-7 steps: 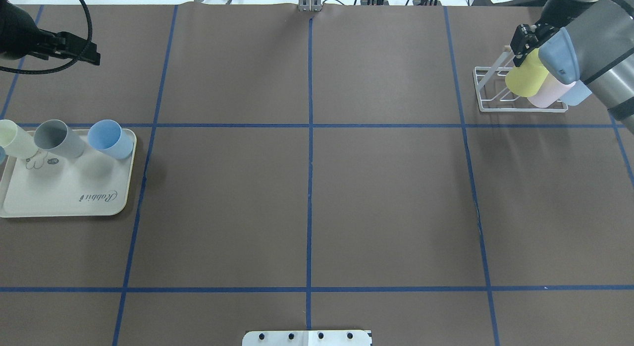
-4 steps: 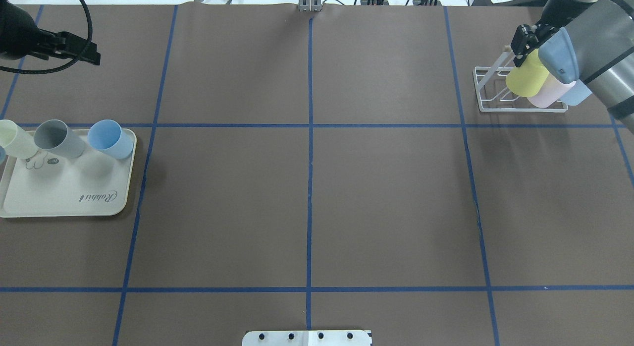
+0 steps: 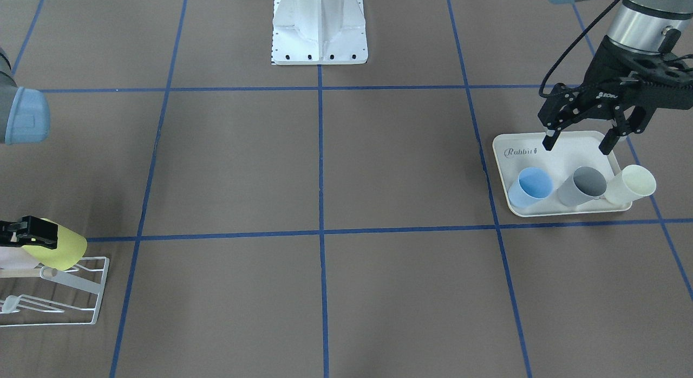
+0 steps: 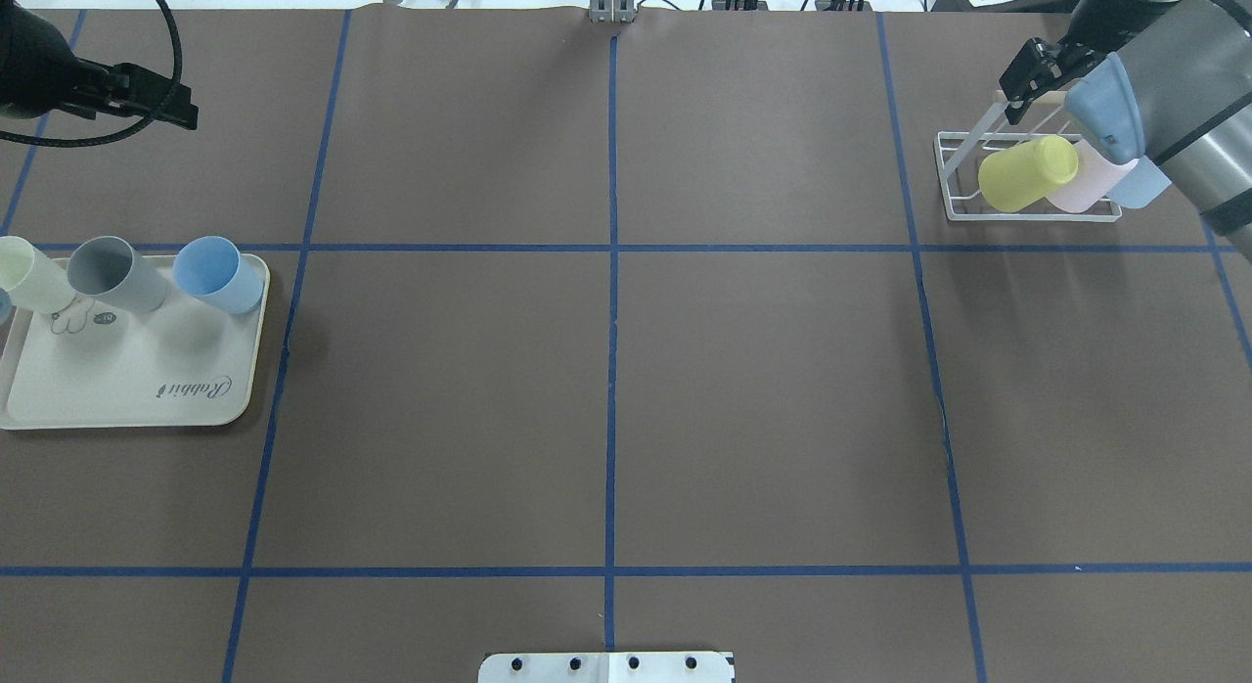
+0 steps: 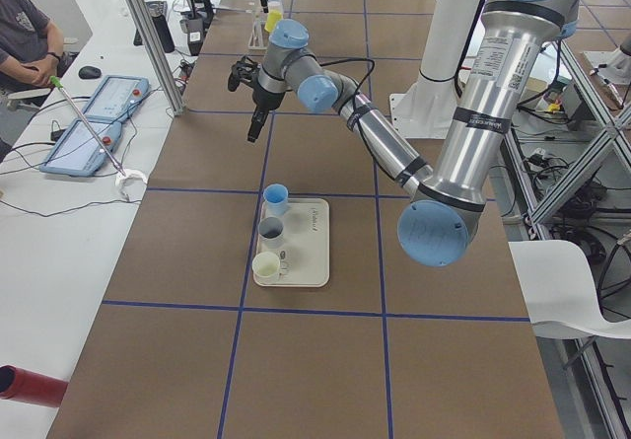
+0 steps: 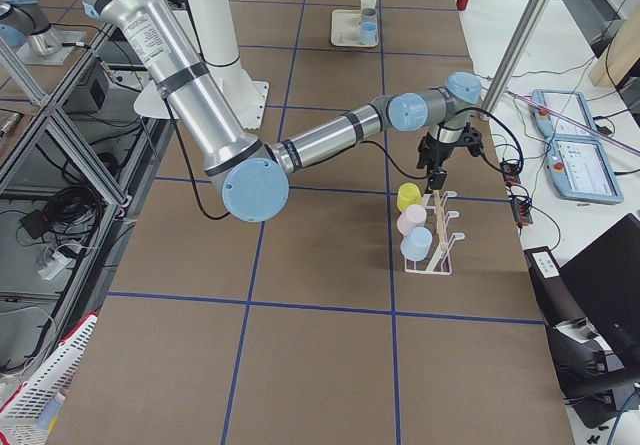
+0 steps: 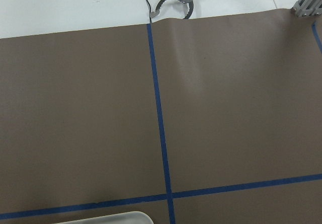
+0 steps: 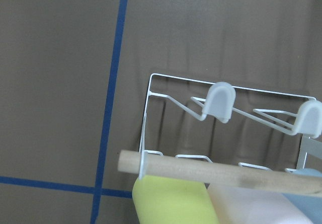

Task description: Transfer IKEA cup to right arm and place on rack

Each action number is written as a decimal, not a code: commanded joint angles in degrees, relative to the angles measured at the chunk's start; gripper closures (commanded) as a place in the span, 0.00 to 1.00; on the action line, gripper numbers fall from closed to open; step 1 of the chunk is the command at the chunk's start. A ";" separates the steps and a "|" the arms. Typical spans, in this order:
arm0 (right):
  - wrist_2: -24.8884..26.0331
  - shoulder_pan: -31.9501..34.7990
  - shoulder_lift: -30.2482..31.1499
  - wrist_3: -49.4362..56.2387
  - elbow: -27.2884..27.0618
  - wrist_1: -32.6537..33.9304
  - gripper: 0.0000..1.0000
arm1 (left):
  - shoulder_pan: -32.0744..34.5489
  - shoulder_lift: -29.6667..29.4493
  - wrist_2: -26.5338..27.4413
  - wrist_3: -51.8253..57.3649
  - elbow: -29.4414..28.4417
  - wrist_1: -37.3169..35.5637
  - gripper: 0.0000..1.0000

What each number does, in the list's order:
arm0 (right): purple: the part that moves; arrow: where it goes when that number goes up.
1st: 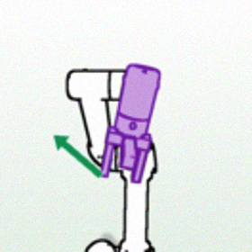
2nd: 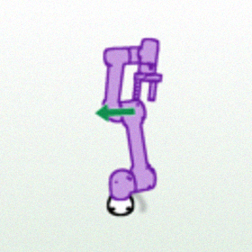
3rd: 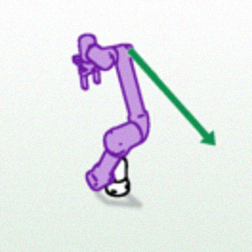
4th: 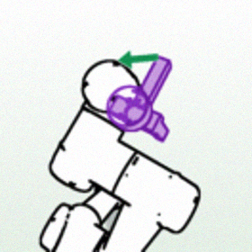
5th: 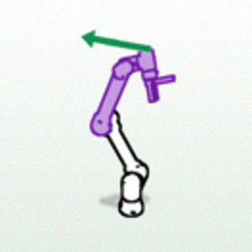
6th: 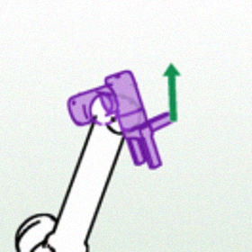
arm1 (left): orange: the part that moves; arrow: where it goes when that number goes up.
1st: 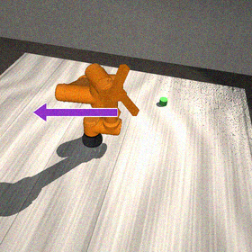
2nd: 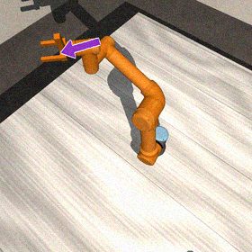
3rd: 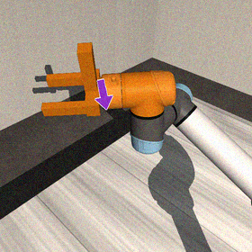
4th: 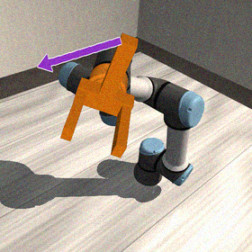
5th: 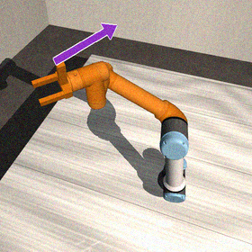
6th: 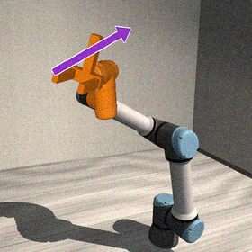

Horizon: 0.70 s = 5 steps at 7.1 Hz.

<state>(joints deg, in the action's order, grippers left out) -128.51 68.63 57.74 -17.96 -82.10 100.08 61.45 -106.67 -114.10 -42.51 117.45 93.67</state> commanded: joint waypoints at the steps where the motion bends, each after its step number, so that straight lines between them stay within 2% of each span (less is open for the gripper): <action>1: -0.16 0.63 -0.52 -0.31 -0.86 -0.15 0.02 | 0.16 1.19 -0.07 0.67 -0.03 -0.07 0.00; 4: -0.42 0.81 0.26 -0.75 -7.08 0.38 0.01 | 1.47 5.15 -0.06 9.17 -1.95 -0.41 0.00; 5: -0.68 0.72 0.44 -4.85 -10.07 0.47 0.01 | 3.83 6.03 -3.02 13.72 -2.57 -4.51 0.00</action>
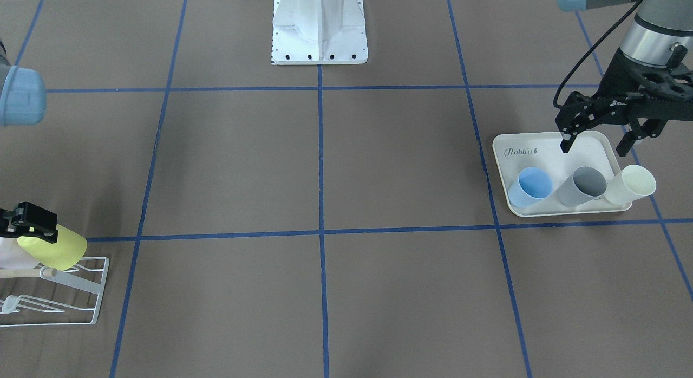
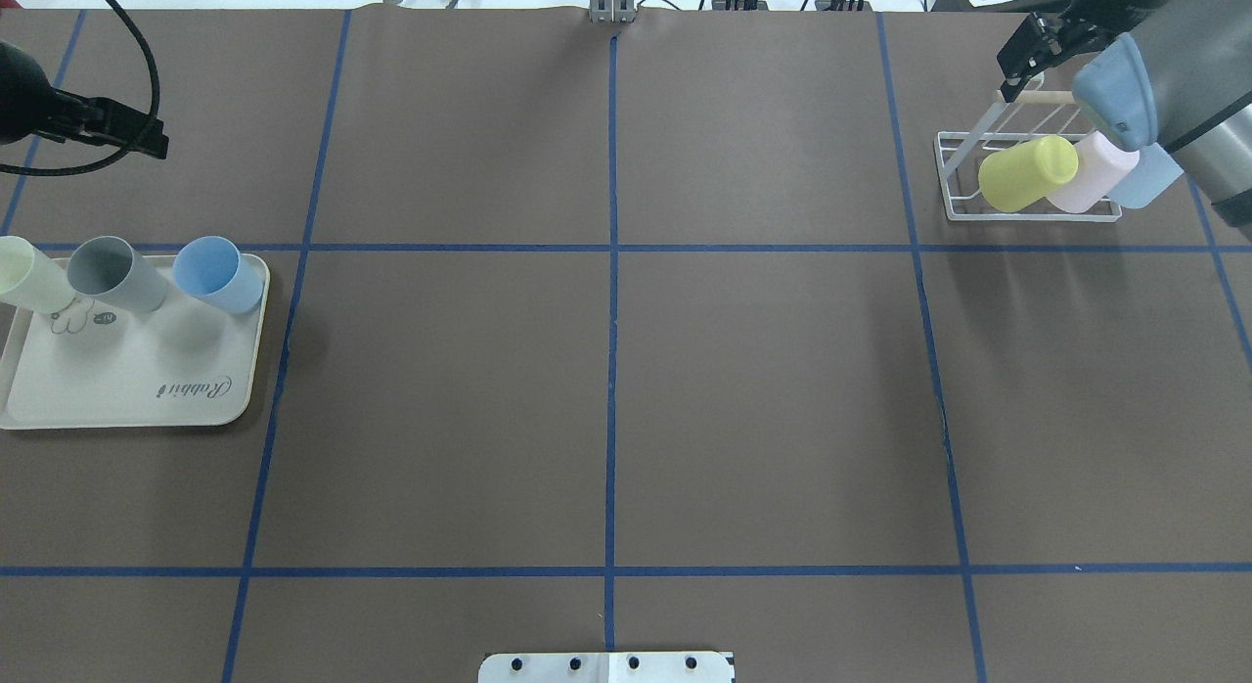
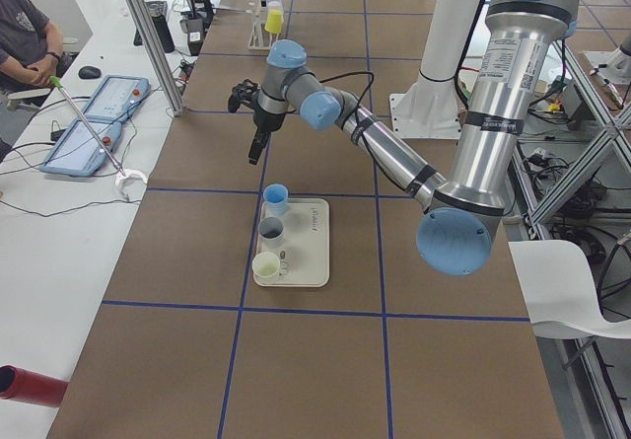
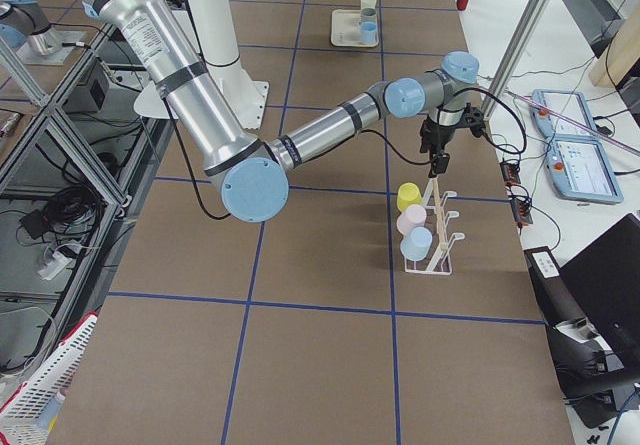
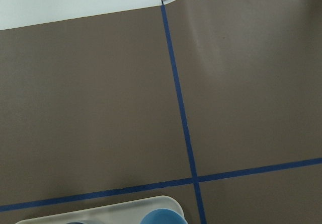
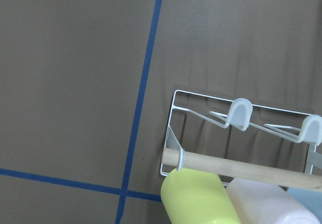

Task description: Transfer IKEA cup to right arm and place on rack

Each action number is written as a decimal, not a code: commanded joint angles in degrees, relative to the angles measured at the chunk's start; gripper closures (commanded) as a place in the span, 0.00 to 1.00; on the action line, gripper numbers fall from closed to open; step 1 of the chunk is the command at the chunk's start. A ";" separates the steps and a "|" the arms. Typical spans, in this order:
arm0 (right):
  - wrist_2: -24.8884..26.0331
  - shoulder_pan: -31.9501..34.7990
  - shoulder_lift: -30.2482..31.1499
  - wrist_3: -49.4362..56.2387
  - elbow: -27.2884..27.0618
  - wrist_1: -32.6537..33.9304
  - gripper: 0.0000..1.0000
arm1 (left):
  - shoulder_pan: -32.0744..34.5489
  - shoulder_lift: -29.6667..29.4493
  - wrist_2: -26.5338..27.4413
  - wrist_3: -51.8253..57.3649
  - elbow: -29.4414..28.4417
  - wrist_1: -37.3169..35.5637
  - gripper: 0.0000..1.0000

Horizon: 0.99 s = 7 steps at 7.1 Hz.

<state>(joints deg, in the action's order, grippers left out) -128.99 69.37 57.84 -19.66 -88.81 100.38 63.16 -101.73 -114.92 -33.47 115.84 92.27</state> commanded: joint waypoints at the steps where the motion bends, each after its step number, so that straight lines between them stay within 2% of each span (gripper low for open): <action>1: -0.74 -0.02 0.34 -6.41 -6.09 0.25 0.01 | 6.49 1.10 -6.15 11.60 -3.41 -6.63 0.00; 3: -3.02 -0.02 0.61 -12.65 -10.84 0.34 0.01 | 9.26 1.18 -12.23 17.11 -10.79 -7.02 0.00; 5: -4.86 -1.16 0.96 -19.24 -14.71 0.08 0.01 | 11.97 1.27 -16.01 19.74 -16.85 -6.06 0.00; 7: -4.96 -3.17 0.96 -25.14 -18.31 -0.10 0.01 | 15.14 1.18 -17.53 25.27 -24.48 -1.59 0.00</action>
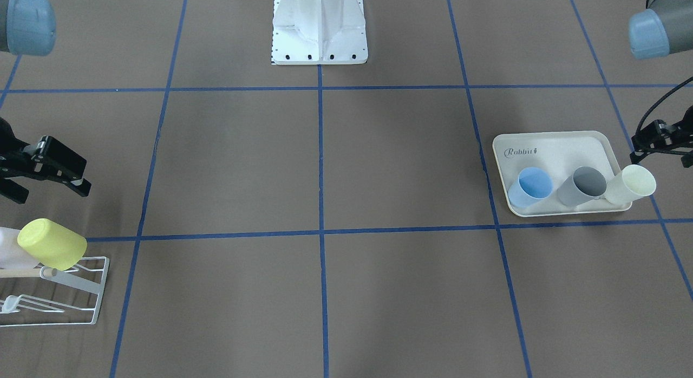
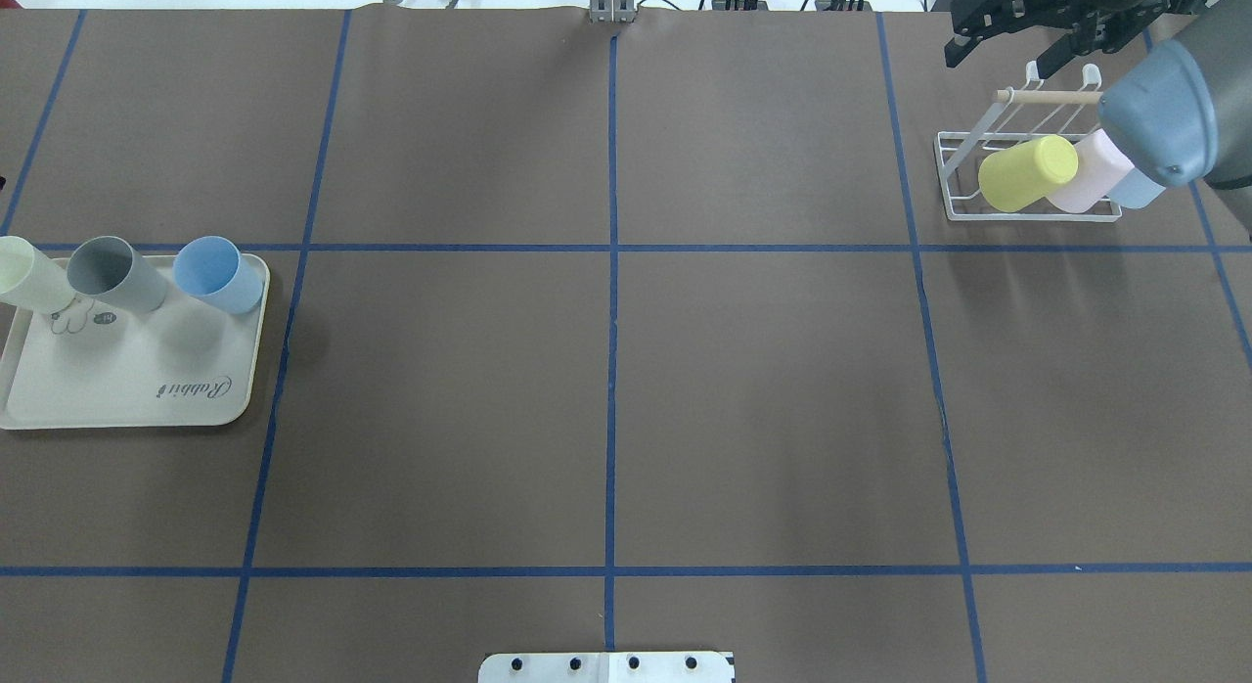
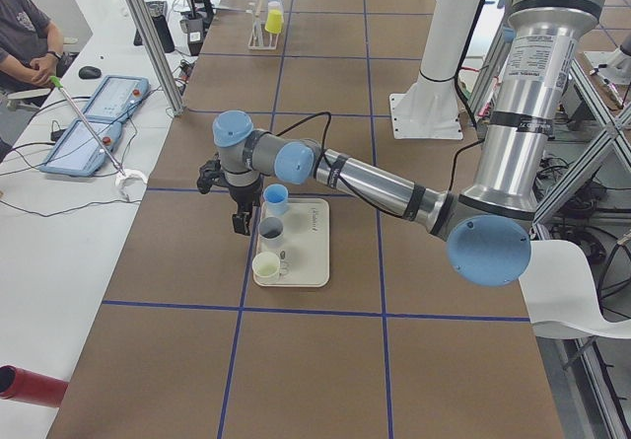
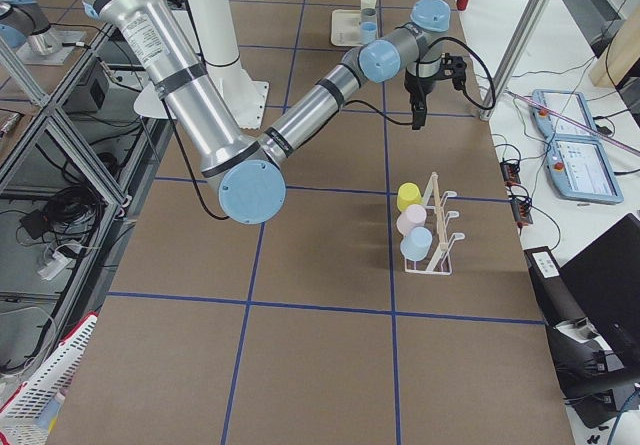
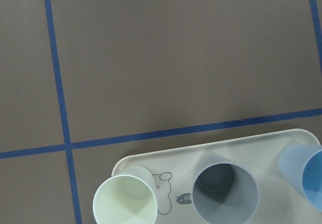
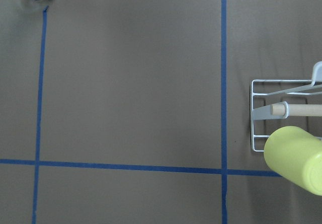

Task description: Transfer IKEA cup to right arm and place on rack

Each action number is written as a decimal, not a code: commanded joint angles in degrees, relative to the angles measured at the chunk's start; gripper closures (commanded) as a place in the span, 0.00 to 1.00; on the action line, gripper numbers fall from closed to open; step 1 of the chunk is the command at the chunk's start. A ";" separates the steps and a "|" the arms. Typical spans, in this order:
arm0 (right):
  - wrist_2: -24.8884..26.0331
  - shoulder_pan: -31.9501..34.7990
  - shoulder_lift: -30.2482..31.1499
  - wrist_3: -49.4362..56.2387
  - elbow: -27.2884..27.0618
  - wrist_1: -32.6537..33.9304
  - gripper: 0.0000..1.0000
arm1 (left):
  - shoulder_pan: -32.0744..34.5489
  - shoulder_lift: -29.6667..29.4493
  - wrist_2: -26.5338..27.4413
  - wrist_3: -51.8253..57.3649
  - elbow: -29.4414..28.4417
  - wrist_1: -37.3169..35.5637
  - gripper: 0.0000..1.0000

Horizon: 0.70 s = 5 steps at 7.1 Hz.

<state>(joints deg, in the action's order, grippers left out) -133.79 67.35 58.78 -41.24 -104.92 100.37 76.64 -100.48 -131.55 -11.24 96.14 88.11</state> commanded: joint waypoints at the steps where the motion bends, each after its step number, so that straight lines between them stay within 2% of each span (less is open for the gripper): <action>1: 0.11 -2.13 -0.15 -6.28 -3.61 -0.26 0.01 | 1.76 0.10 -1.25 3.24 -9.34 7.73 0.00; 3: 0.46 -3.36 -0.68 -10.34 -5.28 -0.35 0.01 | 1.67 0.19 -3.01 2.54 -18.32 18.98 0.00; 4: 0.46 -3.72 -0.68 -11.22 -5.90 -0.35 0.01 | 1.76 0.63 -3.01 1.76 -18.53 19.90 0.00; 5: 0.46 -3.89 -0.77 -11.49 -5.99 -0.35 0.01 | 1.67 2.55 -3.01 -0.16 -19.05 23.82 0.00</action>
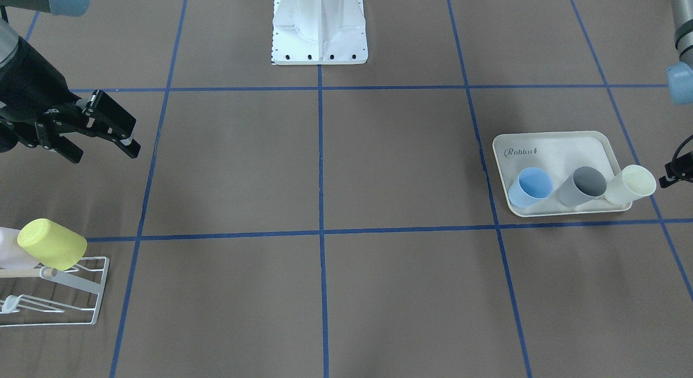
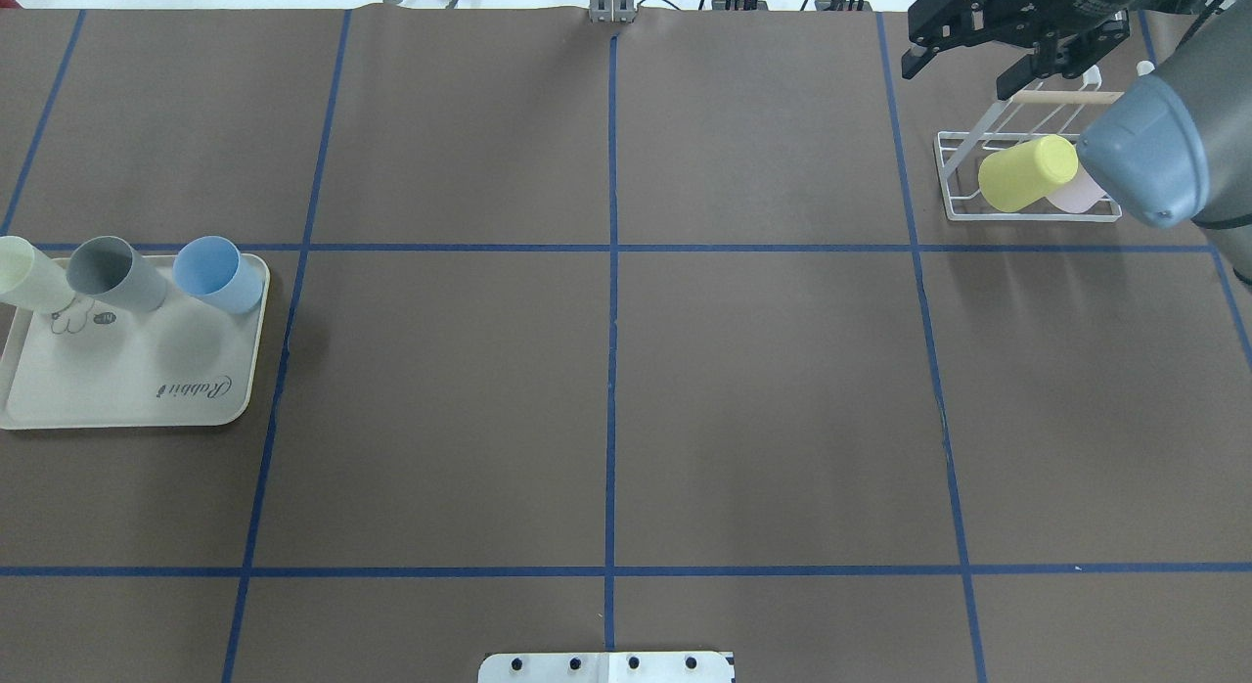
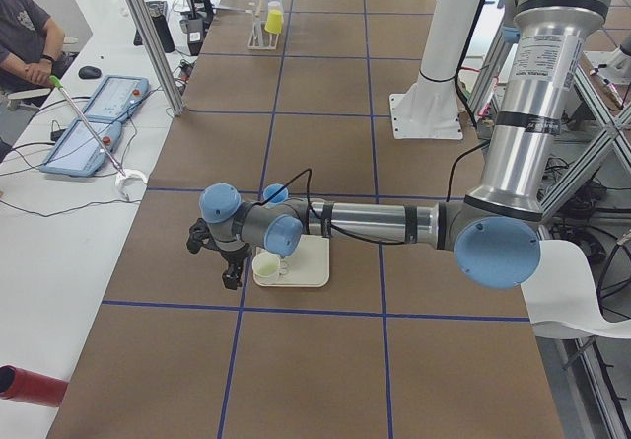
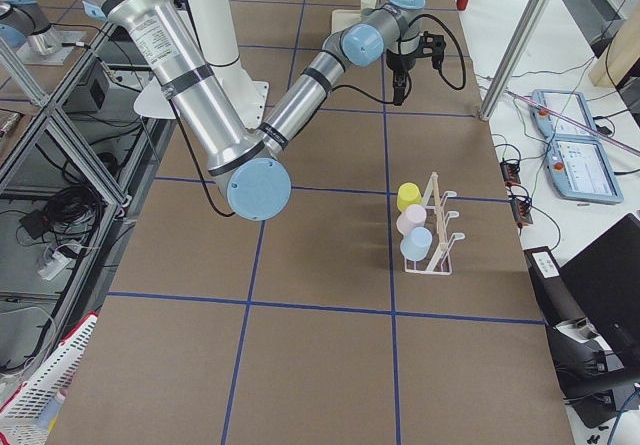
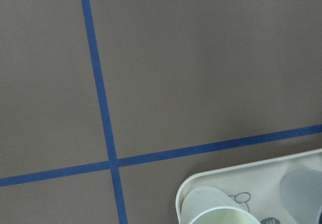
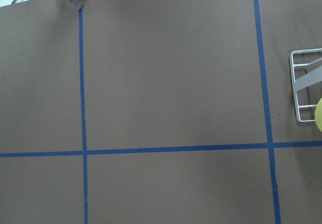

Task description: Transfer IKEA cup to right arm and place on rack

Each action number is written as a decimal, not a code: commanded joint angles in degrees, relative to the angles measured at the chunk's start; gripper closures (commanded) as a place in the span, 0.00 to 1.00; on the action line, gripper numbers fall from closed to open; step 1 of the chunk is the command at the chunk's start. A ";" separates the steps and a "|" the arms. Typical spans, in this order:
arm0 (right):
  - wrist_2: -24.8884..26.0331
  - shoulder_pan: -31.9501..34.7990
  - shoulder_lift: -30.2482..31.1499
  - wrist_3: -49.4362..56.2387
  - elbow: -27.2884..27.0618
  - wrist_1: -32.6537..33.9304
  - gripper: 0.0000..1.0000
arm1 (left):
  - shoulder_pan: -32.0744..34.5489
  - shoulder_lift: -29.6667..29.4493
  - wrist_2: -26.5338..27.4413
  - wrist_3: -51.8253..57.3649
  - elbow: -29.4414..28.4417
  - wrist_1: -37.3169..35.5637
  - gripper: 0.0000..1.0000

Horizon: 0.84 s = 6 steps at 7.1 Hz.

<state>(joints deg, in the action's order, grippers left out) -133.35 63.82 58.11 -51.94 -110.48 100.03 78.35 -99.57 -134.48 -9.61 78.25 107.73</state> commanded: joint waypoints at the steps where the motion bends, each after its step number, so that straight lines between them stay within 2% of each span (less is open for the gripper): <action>1: 0.02 -0.36 -0.19 -0.88 -0.44 -0.01 0.01 | -0.04 3.14 -0.08 -7.65 -1.08 9.12 0.00; 2: 0.02 -0.27 -0.19 -0.88 -0.44 -0.01 0.01 | -0.13 4.37 0.01 -11.62 -1.17 12.99 0.00; 6: 0.02 -0.27 -0.19 -0.88 -0.44 -0.01 0.01 | -2.14 4.56 -0.08 -14.55 -1.34 14.35 0.00</action>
<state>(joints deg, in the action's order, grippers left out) -133.33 63.54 57.88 -52.82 -110.91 100.03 77.28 -95.08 -134.49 -22.99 76.83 121.48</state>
